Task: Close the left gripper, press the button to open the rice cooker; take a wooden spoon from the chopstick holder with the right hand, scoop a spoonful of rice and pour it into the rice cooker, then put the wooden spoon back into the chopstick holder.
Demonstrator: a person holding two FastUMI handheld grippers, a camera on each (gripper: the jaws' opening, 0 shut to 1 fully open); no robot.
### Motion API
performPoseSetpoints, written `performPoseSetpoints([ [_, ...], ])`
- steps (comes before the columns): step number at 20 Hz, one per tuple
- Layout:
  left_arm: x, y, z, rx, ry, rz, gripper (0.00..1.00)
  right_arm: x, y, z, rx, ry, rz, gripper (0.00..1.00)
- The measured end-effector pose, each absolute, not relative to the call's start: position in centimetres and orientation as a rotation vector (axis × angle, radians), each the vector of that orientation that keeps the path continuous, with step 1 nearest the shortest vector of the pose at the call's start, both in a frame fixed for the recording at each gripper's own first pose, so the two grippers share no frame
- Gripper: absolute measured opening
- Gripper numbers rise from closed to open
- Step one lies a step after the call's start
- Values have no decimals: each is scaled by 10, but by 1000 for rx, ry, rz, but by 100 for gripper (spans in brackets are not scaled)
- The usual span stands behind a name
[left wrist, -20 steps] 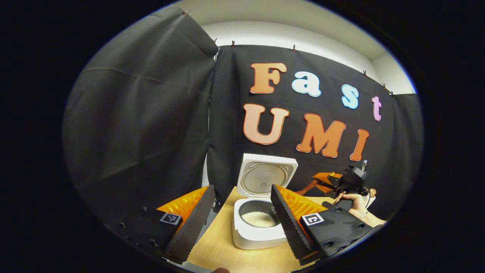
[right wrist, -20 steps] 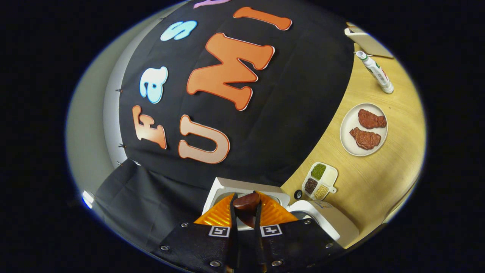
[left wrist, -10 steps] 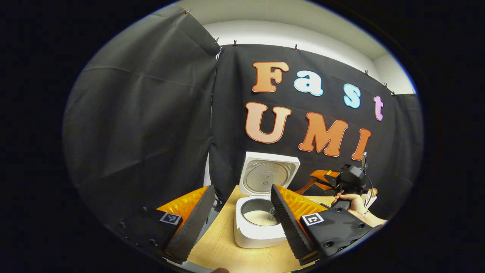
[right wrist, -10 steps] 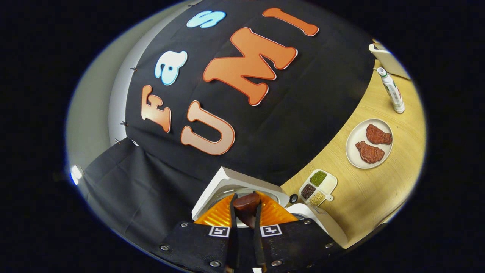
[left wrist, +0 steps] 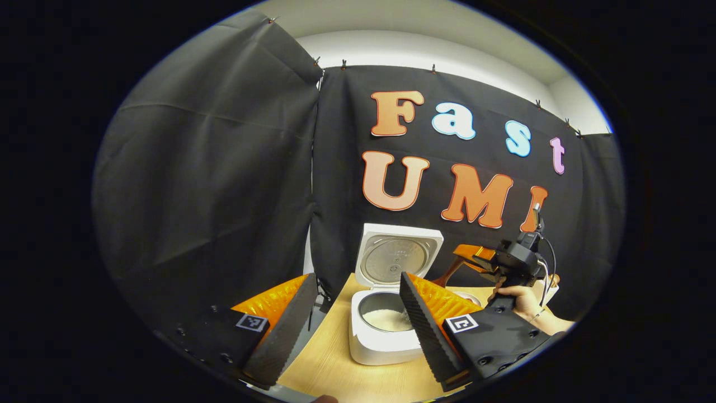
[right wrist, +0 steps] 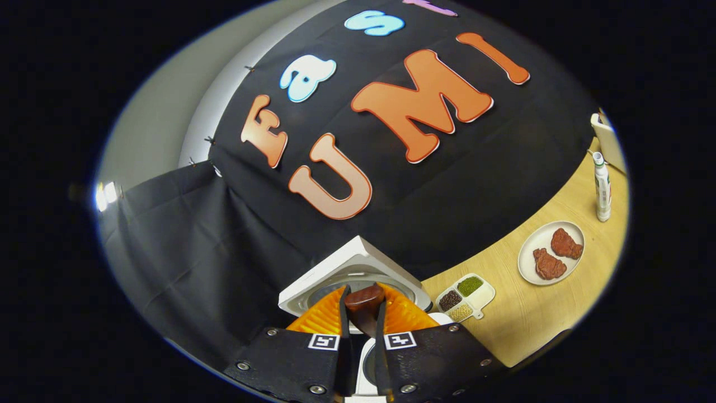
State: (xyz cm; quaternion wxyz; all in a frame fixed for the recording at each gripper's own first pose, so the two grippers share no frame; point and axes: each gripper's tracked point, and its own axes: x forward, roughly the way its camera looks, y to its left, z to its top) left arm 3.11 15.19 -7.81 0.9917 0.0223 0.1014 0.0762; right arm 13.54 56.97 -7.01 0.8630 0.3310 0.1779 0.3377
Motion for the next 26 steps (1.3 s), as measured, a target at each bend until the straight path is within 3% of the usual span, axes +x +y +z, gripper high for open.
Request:
performPoseSetpoints([
  [15, 22, 167, -85, 28, 213, 163, 100, 83, 629, -30, 186, 104, 891, 14],
  [23, 20, 169, -84, 15, 210, 168, 100, 74, 635, -33, 159, 108, 924, 15],
  [24, 20, 169, -85, 13, 209, 167, 100, 76, 631, -32, 185, 125, 918, 10],
  [26, 19, 165, -84, 12, 205, 161, 100, 79, 620, -26, 220, 131, 907, 15],
])
